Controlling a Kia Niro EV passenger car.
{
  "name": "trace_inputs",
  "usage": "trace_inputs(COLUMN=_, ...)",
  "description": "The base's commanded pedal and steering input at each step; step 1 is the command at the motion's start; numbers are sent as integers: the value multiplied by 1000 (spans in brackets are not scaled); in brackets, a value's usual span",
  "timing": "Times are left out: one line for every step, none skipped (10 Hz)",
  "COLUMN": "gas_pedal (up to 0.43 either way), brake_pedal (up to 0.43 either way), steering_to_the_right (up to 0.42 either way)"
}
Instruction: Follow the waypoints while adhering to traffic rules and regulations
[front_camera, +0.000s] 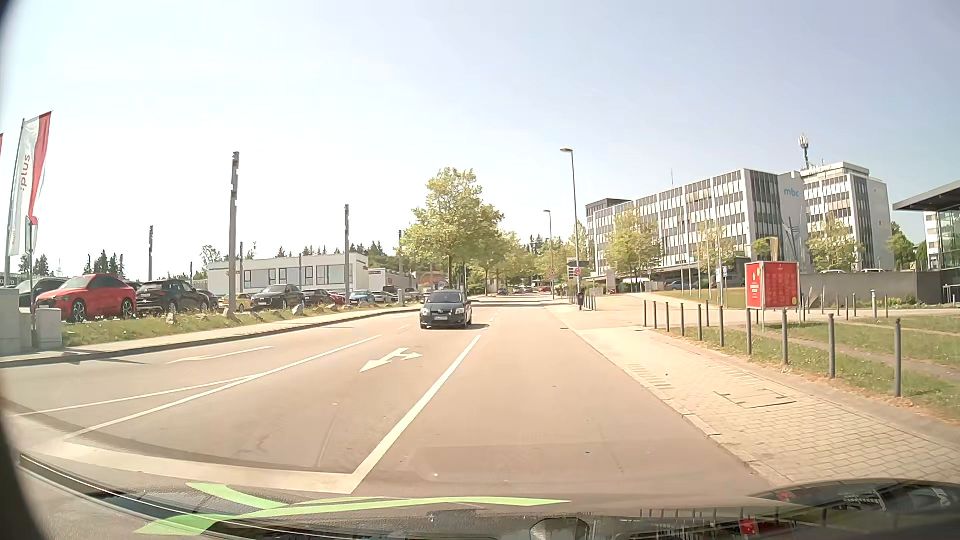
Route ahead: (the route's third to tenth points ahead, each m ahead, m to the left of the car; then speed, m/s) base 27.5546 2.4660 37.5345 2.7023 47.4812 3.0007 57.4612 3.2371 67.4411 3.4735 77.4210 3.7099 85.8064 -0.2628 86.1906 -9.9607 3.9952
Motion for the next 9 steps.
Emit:
trace_inputs(gas_pedal=67, brake_pedal=0, steering_to_the_right=-15)
trace_inputs(gas_pedal=67, brake_pedal=0, steering_to_the_right=4)
trace_inputs(gas_pedal=67, brake_pedal=0, steering_to_the_right=12)
trace_inputs(gas_pedal=79, brake_pedal=0, steering_to_the_right=13)
trace_inputs(gas_pedal=110, brake_pedal=0, steering_to_the_right=9)
trace_inputs(gas_pedal=118, brake_pedal=0, steering_to_the_right=6)
trace_inputs(gas_pedal=130, brake_pedal=0, steering_to_the_right=5)
trace_inputs(gas_pedal=138, brake_pedal=0, steering_to_the_right=5)
trace_inputs(gas_pedal=138, brake_pedal=0, steering_to_the_right=2)
